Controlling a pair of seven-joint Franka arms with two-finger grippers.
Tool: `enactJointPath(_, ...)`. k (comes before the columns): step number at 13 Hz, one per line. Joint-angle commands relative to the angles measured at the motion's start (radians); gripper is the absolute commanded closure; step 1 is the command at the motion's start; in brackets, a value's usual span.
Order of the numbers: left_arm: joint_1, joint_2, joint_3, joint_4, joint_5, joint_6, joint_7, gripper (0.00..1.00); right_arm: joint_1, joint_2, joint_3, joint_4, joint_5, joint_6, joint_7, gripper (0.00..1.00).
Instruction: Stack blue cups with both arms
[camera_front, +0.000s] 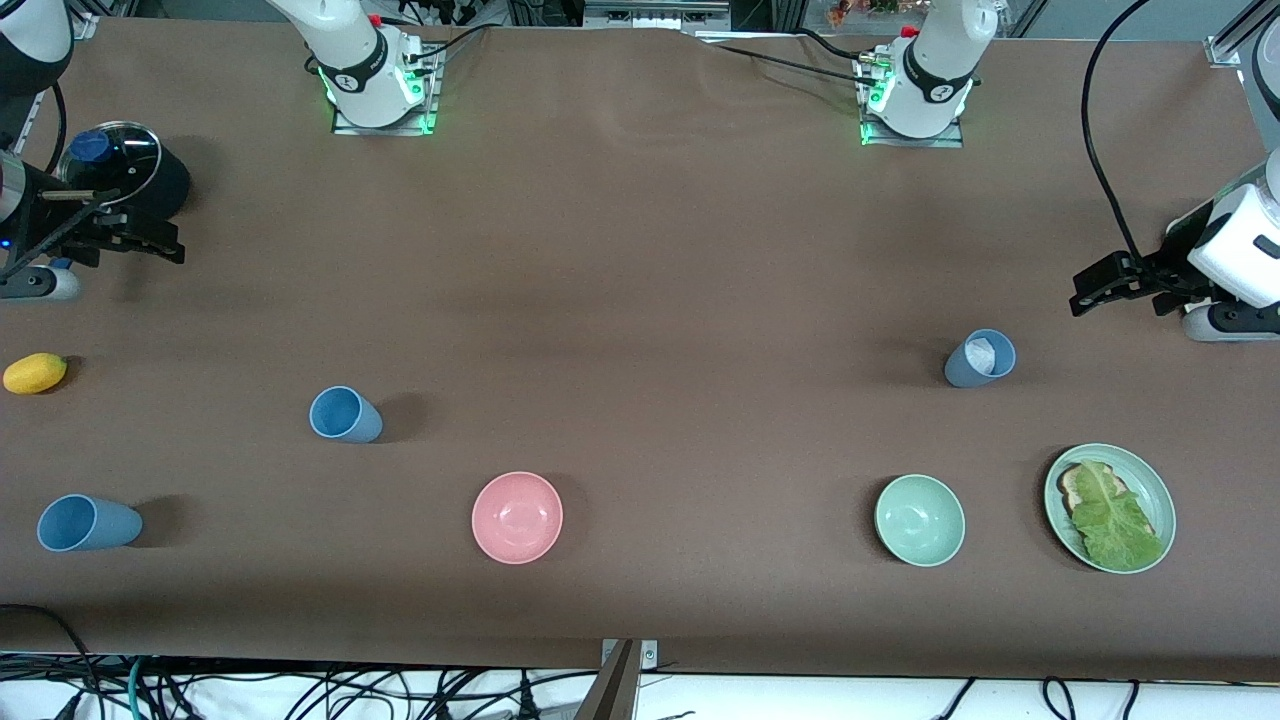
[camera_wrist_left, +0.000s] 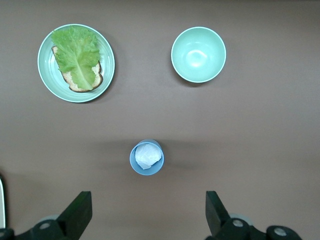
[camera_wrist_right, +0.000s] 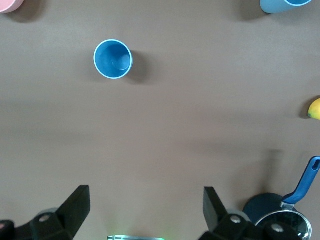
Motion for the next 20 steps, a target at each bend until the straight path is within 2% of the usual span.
enactJointPath(1,-0.004,-0.007,0.006,-0.011,-0.011,0.013,0.012,0.0,-0.007,0.005,0.007,0.019,-0.008,-0.018,0.019,0.0)
enactJointPath(20,-0.002,-0.001,0.006,-0.011,-0.012,0.013,0.012,0.0,-0.019,0.011,0.004,0.027,-0.009,0.006,0.024,0.0)
